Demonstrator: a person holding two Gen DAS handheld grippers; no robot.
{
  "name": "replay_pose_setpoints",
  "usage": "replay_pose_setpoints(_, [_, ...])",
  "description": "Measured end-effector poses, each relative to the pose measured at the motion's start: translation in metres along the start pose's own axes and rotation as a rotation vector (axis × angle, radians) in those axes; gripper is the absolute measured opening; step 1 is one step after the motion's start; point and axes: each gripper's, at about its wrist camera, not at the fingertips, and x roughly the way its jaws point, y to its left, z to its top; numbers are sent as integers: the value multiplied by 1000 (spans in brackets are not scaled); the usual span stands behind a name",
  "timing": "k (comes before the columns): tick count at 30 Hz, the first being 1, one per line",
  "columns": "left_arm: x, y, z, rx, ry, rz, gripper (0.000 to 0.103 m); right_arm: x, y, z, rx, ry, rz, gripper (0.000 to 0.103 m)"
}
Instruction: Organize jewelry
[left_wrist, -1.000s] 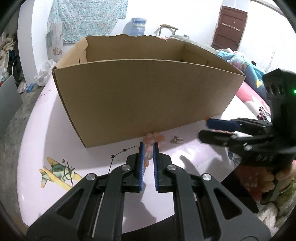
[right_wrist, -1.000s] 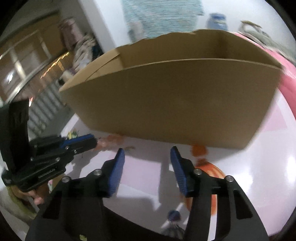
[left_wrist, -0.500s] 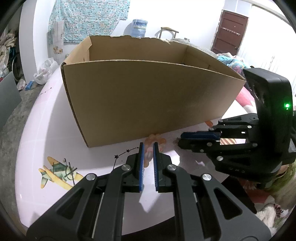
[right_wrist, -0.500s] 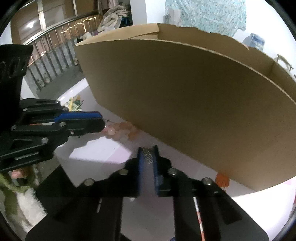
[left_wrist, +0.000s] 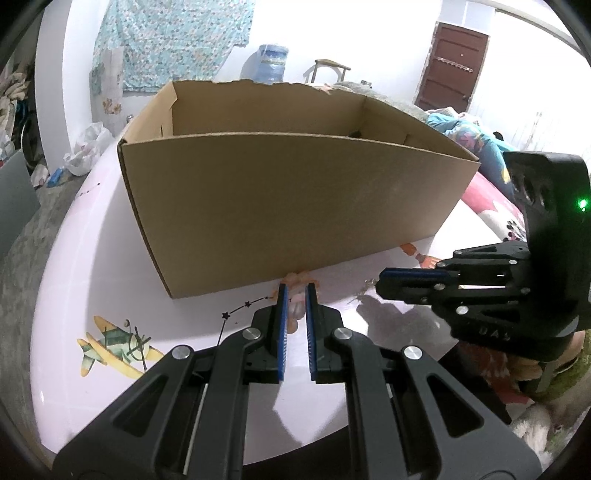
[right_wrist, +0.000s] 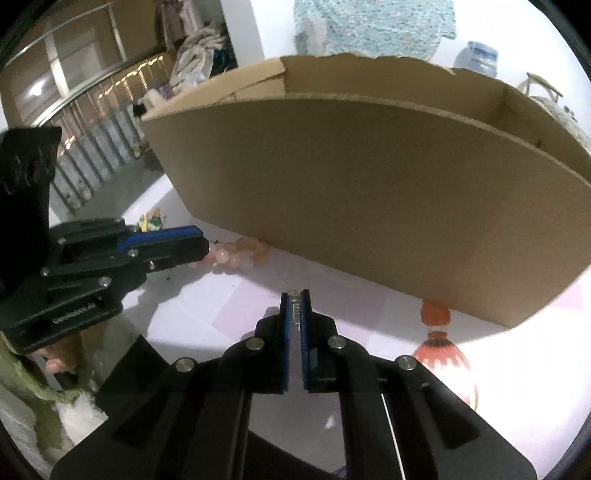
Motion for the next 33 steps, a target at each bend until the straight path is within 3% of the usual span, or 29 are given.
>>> replay_pose_setpoints(13, [-22, -13, 7, 20, -56, -3, 8, -33, -3, -3, 72, -103, -20, 5])
replay_pose_setpoints(33, [-92, -46, 23, 103, -194, -6, 8, -91, -3, -6, 140, -278, -25, 5])
